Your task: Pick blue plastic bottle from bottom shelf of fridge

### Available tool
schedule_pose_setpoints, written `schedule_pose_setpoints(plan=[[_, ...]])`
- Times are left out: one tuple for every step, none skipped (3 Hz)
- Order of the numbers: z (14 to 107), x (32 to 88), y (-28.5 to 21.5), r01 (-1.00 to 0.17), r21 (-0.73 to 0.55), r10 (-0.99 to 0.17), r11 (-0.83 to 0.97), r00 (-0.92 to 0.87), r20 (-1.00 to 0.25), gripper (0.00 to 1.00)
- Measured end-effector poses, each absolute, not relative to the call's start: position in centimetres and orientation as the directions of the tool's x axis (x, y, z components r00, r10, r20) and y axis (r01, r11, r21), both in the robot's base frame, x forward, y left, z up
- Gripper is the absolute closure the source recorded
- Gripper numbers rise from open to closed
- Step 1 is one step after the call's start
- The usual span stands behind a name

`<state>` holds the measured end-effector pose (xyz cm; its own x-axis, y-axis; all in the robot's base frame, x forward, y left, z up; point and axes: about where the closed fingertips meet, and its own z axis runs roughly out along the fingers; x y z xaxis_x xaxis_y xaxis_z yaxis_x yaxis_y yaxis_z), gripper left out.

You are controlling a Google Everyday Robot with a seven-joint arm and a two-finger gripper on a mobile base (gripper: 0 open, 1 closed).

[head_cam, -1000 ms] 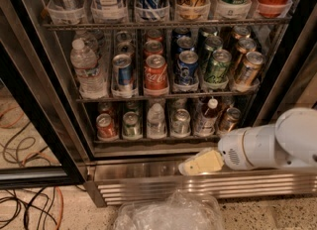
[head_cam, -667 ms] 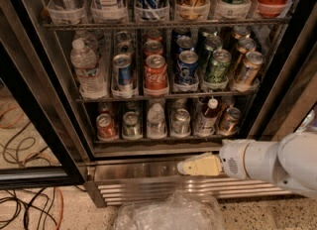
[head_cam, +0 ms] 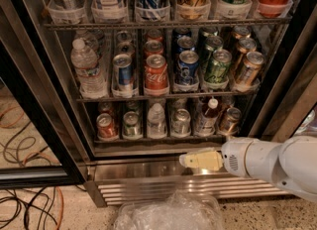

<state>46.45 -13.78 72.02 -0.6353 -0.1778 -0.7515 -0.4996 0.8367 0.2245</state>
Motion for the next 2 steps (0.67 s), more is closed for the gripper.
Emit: schedule_pose_setpoints(plan=[[69.0,47.1,-13.3,-0.465,0.26,-0.117,0.846,-0.639,-0.761,0.0],[66.2,48.8,-13.6,-0.407,0.269,-0.03,0.873,-0.596,-0.803,0.0]])
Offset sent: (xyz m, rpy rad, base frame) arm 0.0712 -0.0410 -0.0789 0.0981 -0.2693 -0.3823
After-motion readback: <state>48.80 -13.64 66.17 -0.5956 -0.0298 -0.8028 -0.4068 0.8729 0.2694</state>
